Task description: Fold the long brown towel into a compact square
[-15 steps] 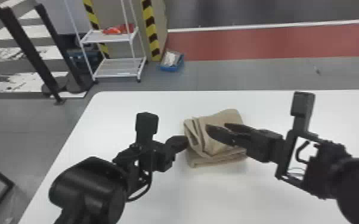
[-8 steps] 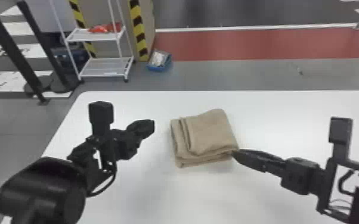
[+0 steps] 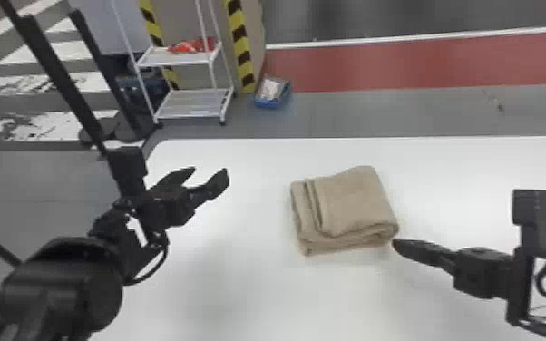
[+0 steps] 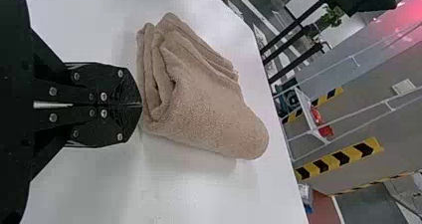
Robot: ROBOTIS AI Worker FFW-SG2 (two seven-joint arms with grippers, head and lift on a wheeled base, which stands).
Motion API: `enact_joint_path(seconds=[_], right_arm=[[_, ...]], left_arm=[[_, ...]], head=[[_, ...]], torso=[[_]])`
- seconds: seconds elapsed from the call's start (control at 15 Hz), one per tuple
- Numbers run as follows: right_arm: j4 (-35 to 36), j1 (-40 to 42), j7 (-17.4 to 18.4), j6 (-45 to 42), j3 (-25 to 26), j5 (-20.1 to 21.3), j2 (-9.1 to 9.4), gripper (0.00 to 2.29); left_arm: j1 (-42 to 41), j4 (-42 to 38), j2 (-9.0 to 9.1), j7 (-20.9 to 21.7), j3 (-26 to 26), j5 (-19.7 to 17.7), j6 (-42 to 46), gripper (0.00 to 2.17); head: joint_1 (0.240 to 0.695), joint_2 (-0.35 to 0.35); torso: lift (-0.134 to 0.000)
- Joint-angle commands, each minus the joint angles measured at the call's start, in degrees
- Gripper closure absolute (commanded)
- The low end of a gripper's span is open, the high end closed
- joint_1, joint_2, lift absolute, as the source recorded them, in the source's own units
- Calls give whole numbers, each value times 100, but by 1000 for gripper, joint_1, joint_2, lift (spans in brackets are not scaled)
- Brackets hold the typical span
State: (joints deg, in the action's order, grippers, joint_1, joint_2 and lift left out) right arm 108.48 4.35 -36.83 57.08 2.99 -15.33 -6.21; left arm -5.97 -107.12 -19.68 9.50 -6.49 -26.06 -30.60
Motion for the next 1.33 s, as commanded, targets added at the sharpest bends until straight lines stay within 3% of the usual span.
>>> enact_joint_path(seconds=[0.0,0.33,0.53,0.67,0.93,1.0,1.13,1.27], right_arm=[[-635,-461,45,-210,-124,162,14,1663],[-1927,-1551,352,-983,-159,312,58,1659],[-3219,-2386,229,-1862,-27,276,23,1659],[-3166,-2078,-149,-2020,219,74,-12,1659],[-1980,-619,-711,-2020,1265,-699,-188,1659],[-1839,-382,-896,-2020,1599,-884,-223,1659],[-1496,110,-1133,-2003,2258,-1262,-328,1656],[-1074,541,-1212,-1985,2663,-1587,-407,1659]], left_arm=[[9,33,-18,35,7,-14,41,218],[-9,42,0,43,218,-14,94,218],[17,86,35,43,315,-5,111,221],[140,367,26,52,420,13,199,221],[430,1079,35,158,728,22,867,265],[510,1264,35,149,851,39,1095,340],[633,1712,44,131,1141,127,1711,815],[738,2011,44,149,1369,145,1904,1484]], head=[[695,200],[695,169],[695,142],[695,124],[695,90],[695,75],[695,16],[695,-33]], torso=[[-124],[-124],[-124],[-124],[-124],[-124],[-124],[-124]])
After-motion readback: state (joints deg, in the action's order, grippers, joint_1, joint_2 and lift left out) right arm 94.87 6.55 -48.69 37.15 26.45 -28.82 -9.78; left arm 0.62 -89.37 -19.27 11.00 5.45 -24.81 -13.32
